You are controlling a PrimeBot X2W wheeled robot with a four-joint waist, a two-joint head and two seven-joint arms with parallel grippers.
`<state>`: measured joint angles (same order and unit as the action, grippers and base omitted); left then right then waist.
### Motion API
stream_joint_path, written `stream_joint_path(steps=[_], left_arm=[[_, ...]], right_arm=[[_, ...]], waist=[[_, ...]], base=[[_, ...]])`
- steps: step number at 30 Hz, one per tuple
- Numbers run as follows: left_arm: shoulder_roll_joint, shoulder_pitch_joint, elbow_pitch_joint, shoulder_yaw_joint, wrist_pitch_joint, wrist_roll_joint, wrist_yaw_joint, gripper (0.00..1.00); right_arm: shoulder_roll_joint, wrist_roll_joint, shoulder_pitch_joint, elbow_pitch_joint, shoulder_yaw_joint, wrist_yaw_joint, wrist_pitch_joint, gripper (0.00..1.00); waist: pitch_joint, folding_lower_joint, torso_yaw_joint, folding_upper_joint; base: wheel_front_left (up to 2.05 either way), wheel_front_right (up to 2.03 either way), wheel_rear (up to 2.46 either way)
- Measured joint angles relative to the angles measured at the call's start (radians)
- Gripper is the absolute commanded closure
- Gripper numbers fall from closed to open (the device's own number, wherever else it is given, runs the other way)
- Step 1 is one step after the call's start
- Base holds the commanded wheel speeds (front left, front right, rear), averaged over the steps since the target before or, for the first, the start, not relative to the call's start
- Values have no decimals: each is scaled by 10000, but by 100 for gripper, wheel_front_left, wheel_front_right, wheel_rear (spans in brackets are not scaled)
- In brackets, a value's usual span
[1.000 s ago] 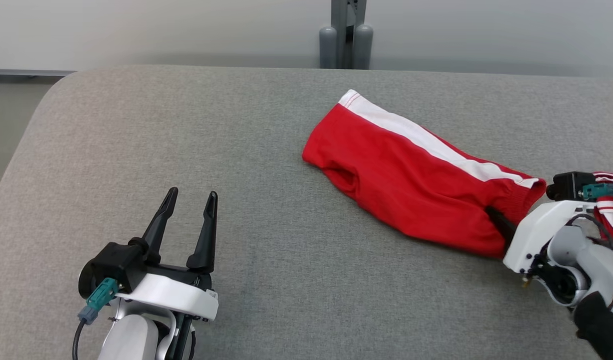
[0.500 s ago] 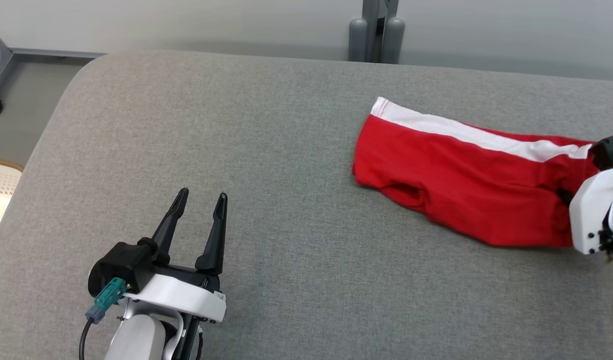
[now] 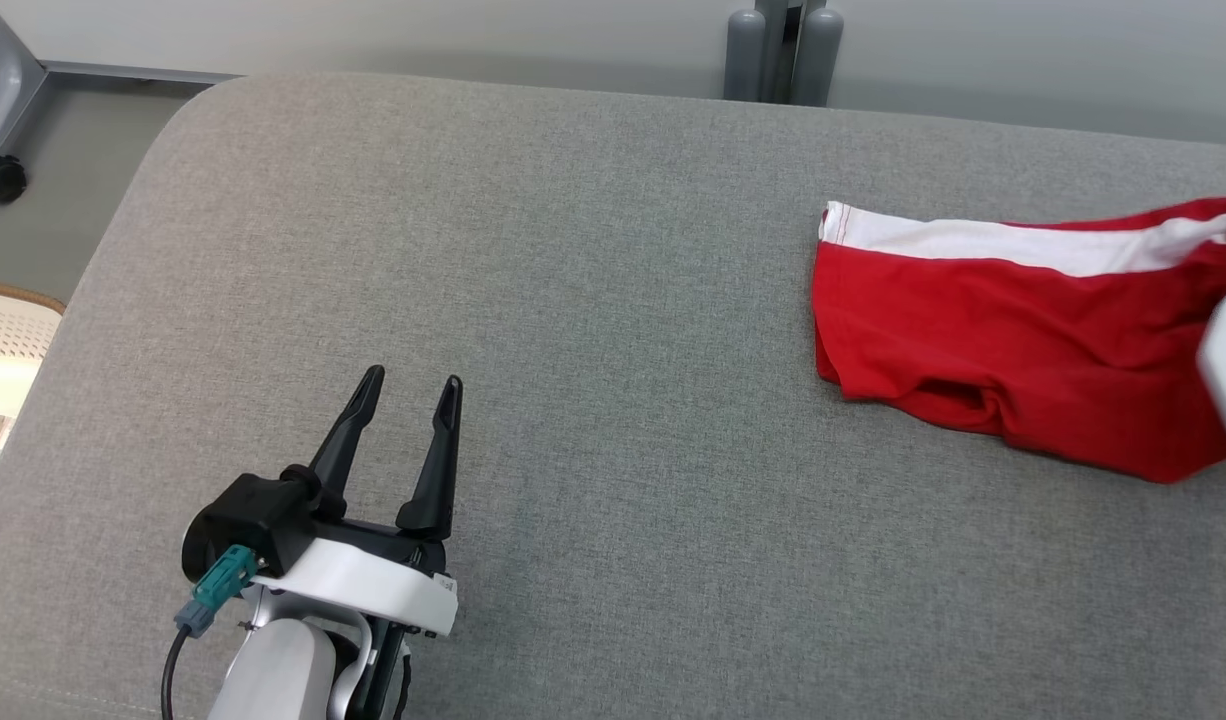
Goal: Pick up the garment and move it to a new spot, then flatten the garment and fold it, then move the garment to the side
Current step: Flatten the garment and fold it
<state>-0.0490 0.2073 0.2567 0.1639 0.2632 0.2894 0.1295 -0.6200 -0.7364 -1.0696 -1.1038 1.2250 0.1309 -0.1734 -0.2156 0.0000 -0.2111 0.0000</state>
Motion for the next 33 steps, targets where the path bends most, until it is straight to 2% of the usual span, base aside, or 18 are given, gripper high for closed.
stream_joint_path(steps=[4,11,17,33], left_arm=[[-2,21,17,-17,0,0,-8,0],[0,21,86,128,0,27,-17,0],[4,13,161,360,0,150,-77,0],[2,15,153,617,0,472,-182,0]], right_arm=[[738,-295,-48,-38,75,2,-36,100],[1429,-1020,-229,382,245,0,-769,100],[1889,-2121,-481,644,96,0,-1143,100],[2888,-3894,-731,-545,-771,0,-1356,100]], waist=[[24,0,71,0],[202,0,233,0],[299,0,198,0],[12,0,-559,0]], base=[[0,0,0],[0,0,0],[0,0,0],[0,0,0]])
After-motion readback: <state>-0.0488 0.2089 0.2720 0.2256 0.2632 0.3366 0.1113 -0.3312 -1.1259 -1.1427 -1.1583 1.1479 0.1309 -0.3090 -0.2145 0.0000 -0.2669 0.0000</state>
